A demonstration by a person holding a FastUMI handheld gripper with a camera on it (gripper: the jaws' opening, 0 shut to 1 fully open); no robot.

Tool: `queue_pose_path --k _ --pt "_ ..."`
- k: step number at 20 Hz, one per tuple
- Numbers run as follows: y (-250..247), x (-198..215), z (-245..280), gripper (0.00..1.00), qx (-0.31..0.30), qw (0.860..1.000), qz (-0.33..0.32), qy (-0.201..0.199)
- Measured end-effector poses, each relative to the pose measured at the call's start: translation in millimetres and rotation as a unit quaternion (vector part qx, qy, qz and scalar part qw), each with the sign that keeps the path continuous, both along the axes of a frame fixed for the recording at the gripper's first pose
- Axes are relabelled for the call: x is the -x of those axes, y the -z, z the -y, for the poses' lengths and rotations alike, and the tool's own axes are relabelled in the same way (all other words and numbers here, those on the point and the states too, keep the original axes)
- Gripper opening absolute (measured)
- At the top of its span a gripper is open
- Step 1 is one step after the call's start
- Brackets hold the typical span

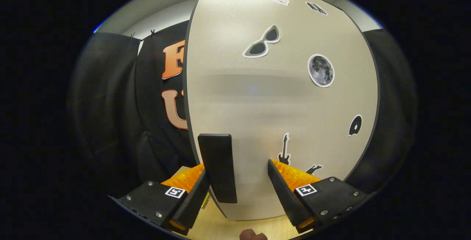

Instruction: Open the shoe cabinet door, grab the shoes and put them into the shoe cabinet, then close the shoe cabinet door.

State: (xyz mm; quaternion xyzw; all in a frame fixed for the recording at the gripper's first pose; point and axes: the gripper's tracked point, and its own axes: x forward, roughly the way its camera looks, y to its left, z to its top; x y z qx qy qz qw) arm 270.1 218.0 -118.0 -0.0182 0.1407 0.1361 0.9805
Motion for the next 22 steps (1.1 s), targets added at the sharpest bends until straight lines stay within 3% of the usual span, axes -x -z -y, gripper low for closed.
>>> queue_pose_path --k 4,13,22 --pt "-1.0 -4.6 -4.6 0.93 0.004 1.000 0.001 0.023" --pt "-0.6 -0.7 -6.0 0.93 -0.008 1.000 -0.007 0.026" --pt "-13.1 80.9 21.8 0.93 -0.001 0.999 -0.010 0.032"
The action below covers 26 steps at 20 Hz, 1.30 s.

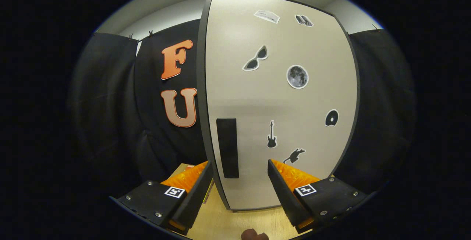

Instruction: Open the shoe cabinet door, grab the shoes and put them into the shoe cabinet, then close the shoe cabinet door.

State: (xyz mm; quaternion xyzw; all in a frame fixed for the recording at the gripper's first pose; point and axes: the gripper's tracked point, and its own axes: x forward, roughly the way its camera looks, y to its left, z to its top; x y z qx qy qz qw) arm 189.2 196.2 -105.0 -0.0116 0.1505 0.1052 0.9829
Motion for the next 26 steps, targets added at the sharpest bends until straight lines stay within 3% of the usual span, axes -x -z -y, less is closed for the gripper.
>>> queue_pose_path --k 9,17,26 --pt "-21.7 80.2 95.1 0.93 0.008 0.999 0.029 0.040" --pt "-36.5 163.1 181.8 0.93 0.015 0.999 0.034 0.026" --pt "-43.9 215.9 218.8 0.93 -0.009 0.999 0.040 0.008"
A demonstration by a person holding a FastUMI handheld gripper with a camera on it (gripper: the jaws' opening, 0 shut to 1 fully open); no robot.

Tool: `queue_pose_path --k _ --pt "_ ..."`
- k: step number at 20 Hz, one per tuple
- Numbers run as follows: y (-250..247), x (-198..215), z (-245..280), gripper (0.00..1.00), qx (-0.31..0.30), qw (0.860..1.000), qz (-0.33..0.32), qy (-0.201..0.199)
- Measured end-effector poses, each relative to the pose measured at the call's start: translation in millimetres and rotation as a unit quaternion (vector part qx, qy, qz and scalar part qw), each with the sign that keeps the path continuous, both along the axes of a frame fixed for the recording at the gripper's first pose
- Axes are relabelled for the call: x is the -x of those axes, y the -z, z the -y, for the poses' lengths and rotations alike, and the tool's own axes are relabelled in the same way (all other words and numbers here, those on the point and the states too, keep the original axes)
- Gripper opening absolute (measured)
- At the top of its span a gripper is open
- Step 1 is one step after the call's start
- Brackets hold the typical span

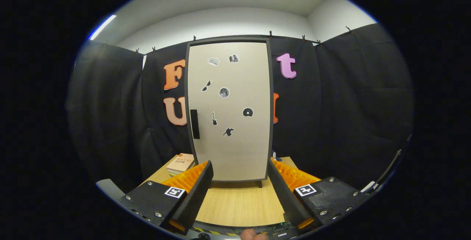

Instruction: Open the shoe cabinet door, grab the shoes and put them into the shoe cabinet, then close the shoe cabinet door.

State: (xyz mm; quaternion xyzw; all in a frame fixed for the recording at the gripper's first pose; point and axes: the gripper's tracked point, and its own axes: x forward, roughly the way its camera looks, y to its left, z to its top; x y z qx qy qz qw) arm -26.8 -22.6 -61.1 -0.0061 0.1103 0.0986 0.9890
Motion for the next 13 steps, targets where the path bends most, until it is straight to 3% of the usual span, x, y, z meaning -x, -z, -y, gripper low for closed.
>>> queue_pose_path --k 13 --pt "-14.5 4.7 4.5 0.93 -0.017 1.000 0.020 0.000"
